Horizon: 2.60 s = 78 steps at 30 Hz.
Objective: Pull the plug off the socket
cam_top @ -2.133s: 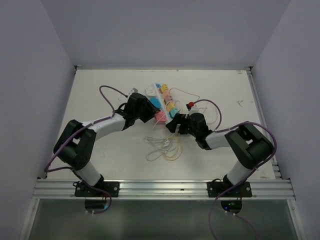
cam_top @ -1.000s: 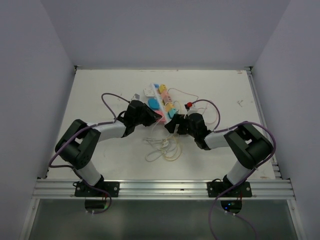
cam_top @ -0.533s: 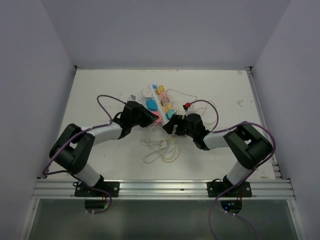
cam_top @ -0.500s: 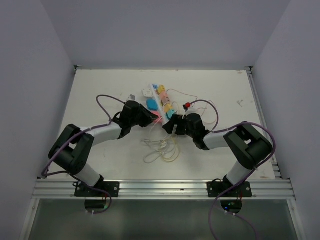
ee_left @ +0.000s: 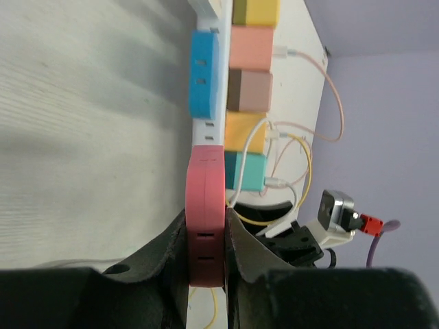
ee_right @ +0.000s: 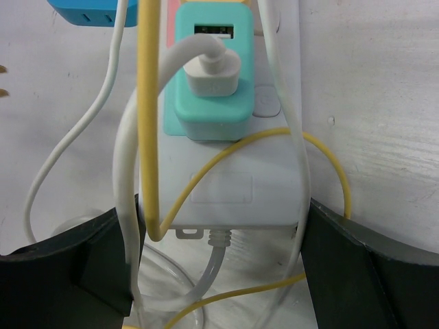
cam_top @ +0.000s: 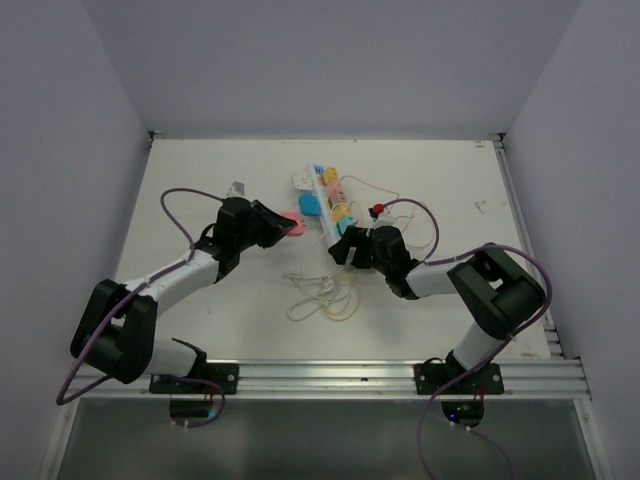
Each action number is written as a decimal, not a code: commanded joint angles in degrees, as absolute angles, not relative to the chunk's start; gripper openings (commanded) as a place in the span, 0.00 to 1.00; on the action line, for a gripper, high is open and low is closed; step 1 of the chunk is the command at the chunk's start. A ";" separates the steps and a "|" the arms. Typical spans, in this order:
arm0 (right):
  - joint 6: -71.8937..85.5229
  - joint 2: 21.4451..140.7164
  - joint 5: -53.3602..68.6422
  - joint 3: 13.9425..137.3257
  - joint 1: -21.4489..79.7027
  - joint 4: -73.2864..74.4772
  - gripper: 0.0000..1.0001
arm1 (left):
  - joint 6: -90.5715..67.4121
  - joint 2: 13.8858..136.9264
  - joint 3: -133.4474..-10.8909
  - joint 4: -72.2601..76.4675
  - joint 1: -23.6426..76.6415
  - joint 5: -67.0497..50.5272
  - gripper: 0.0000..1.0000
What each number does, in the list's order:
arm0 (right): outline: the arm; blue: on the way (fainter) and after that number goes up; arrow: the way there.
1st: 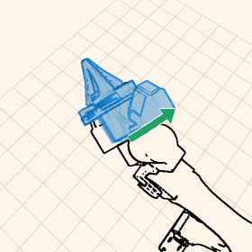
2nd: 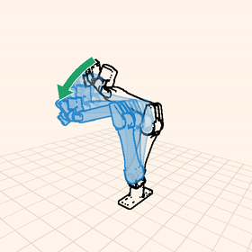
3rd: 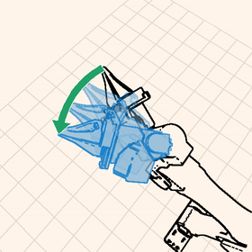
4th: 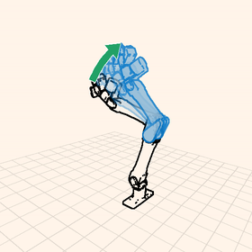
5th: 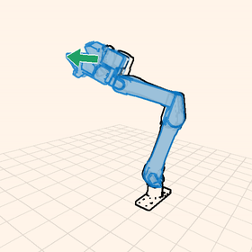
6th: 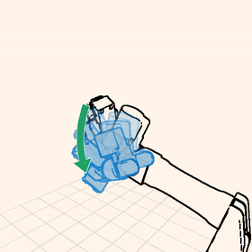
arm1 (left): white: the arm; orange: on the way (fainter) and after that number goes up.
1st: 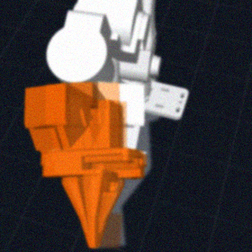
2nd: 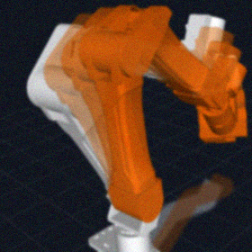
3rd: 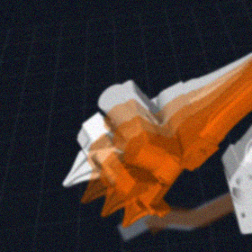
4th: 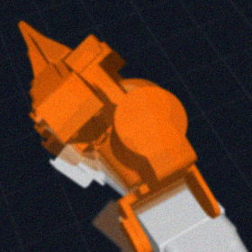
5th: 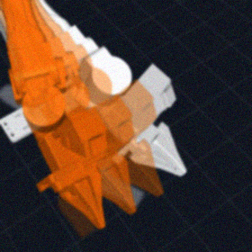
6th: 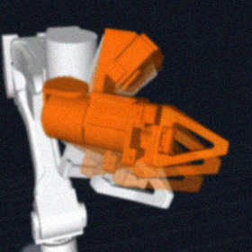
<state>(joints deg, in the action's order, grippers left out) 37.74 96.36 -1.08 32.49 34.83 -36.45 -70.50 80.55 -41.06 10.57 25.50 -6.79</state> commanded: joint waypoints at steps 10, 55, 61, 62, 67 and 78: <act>36.04 97.82 -7.38 31.20 33.75 -21.53 0.00 | -57.48 78.63 -35.16 21.49 -0.77 -16.07 0.01; 33.66 99.32 -4.57 34.10 33.75 -18.99 0.00 | -51.96 111.90 -60.12 13.48 -12.66 -19.87 1.00; 34.19 99.75 -4.04 34.28 33.75 -18.98 0.00 | -46.94 101.97 -54.95 5.54 -12.48 -13.01 1.00; 34.28 99.93 -3.69 34.28 33.75 -19.16 0.00 | -46.59 100.65 -54.06 5.54 -12.39 -12.66 1.00; 34.10 100.20 -2.73 34.28 33.75 -19.69 0.00 | -44.91 95.80 -53.96 2.64 -7.57 -12.57 1.00; 33.66 100.55 -1.23 34.28 33.75 -20.65 0.00 | -52.38 97.03 -57.47 7.56 7.10 -18.37 0.92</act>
